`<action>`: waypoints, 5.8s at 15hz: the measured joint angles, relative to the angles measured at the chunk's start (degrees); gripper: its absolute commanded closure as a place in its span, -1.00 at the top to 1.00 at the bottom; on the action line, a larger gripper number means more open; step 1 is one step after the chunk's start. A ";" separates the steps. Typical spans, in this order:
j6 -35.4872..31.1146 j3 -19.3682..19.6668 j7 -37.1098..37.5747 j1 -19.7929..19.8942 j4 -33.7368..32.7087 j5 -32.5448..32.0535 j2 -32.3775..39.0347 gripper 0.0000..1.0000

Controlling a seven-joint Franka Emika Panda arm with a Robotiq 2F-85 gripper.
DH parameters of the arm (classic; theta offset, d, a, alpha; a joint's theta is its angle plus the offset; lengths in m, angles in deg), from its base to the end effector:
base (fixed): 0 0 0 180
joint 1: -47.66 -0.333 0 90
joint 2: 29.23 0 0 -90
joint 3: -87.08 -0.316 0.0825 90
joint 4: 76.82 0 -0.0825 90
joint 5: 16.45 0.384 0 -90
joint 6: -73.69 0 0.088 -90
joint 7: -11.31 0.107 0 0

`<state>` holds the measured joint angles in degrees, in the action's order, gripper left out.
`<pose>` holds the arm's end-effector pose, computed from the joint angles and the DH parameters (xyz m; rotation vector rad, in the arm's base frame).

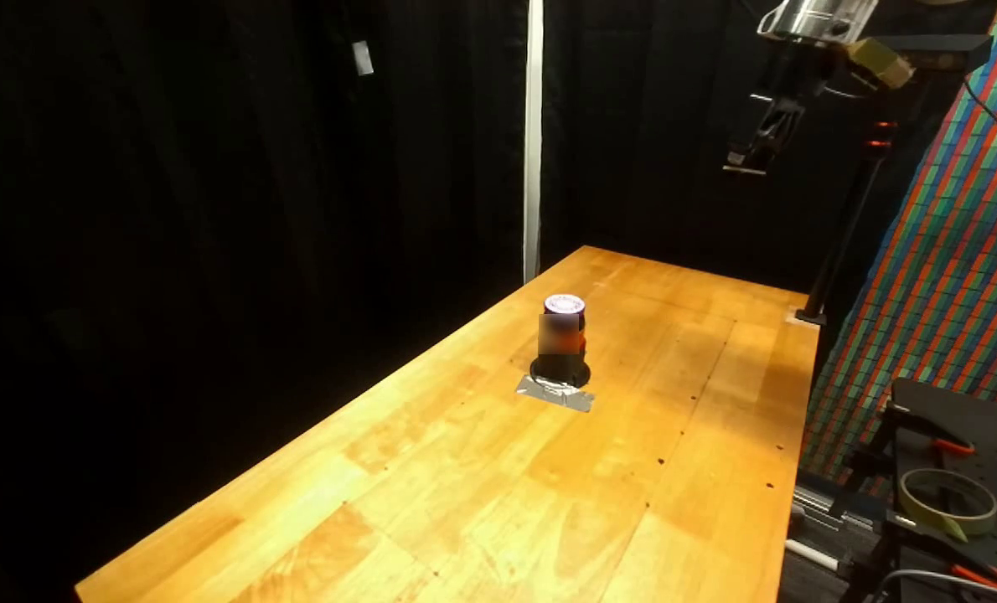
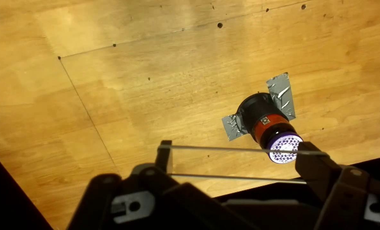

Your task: Put the rubber band on the cup

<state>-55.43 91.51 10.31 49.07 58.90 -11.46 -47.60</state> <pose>0.4635 -0.0465 0.4687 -3.0332 0.1991 -0.3191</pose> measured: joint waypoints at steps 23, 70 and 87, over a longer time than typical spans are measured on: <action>-3.31 -7.73 22.37 -8.61 -43.83 -11.67 52.18 1.00; -35.81 -8.24 11.77 -5.54 -10.21 3.96 40.26 -0.87; -78.55 -24.93 11.09 13.30 3.07 -1.23 45.51 -0.84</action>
<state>-133.98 66.58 21.40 62.37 61.97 -12.70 -2.09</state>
